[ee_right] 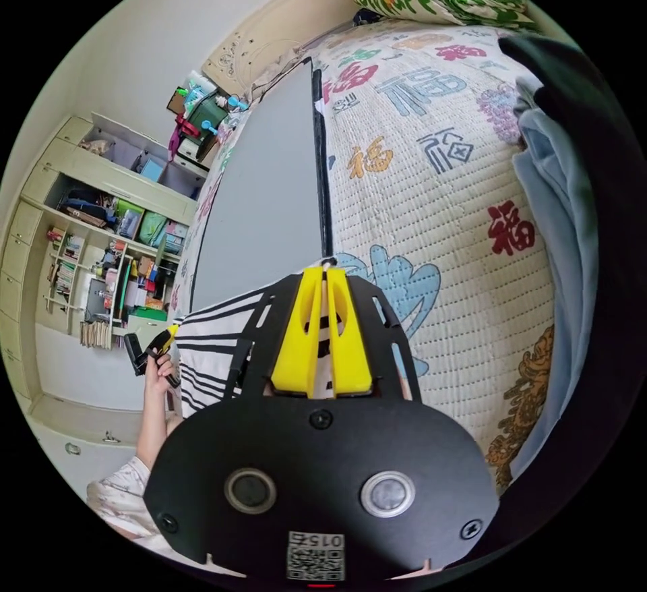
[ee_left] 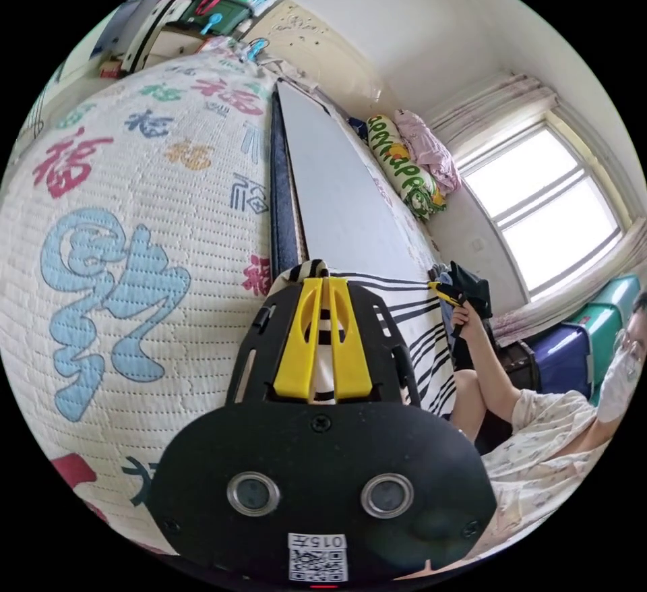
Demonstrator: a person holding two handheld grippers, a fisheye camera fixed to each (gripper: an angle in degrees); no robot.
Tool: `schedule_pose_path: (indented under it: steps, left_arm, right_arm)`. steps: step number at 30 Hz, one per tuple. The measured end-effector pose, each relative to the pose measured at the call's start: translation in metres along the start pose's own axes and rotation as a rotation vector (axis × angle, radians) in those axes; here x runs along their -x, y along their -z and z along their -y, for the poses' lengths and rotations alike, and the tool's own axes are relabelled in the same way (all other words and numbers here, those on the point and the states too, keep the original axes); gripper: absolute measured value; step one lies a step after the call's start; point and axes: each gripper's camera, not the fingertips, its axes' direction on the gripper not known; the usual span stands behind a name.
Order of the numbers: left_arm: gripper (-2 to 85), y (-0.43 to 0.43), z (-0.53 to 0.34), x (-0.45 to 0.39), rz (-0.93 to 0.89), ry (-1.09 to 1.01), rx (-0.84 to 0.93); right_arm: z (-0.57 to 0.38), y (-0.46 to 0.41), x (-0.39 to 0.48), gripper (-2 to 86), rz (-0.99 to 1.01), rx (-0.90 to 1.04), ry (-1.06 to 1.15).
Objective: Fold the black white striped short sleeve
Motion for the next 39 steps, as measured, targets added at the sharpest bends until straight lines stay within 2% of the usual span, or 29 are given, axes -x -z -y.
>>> schedule_pose_path:
  steps: [7,12,16,20,23,25,27,29,31,33,37,39]
  left_arm:
    - [0.5,0.002,-0.003,-0.022,0.130,-0.150,-0.065]
    - [0.7,0.000,-0.006,-0.015,0.105,-0.137,-0.143]
    - [2.6,0.004,-0.010,-0.005,0.200,-0.099,-0.184]
    - [6.2,0.010,-0.012,0.008,0.158,-0.063,-0.176]
    - [7.6,0.002,-0.009,0.012,0.186,-0.066,-0.113]
    - [7.8,-0.004,-0.006,0.019,0.183,-0.034,-0.067]
    - [7.9,-0.005,-0.006,0.029,0.116,0.030,-0.064]
    - [8.2,-0.007,-0.007,0.039,0.012,0.086,-0.066]
    - [9.3,-0.010,-0.006,0.051,0.016,0.159,-0.040]
    - [9.6,-0.006,-0.007,0.058,0.037,0.199,-0.059]
    - [8.7,-0.015,-0.007,0.068,-0.025,0.227,-0.039]
    - [7.1,-0.015,-0.003,0.063,0.010,0.197,-0.038]
  right_arm:
    - [-0.013,-0.003,-0.035,-0.5,-0.040,-0.118,0.066]
    - [-0.036,-0.019,-0.071,-0.4,-0.110,-0.195,0.132]
    - [-0.086,-0.015,-0.113,-0.4,-0.273,-0.285,0.116]
    - [-0.151,0.002,-0.117,0.3,-0.229,-0.345,0.254]
    - [-0.225,-0.006,-0.075,2.1,-0.207,-0.277,0.513]
    - [-0.299,-0.027,-0.030,5.1,-0.139,-0.136,0.753]
    - [-0.362,-0.041,0.004,7.0,-0.075,-0.029,0.886]
    - [-0.425,-0.048,0.030,7.9,0.038,0.018,0.947]
    - [-0.505,-0.059,0.056,8.4,0.183,0.048,1.003]
    - [-0.557,-0.075,0.068,9.0,0.238,0.067,1.020]
    - [-0.656,-0.126,0.080,10.8,0.179,0.192,1.133]
    - [-0.685,-0.142,0.072,10.3,0.132,0.221,1.156]
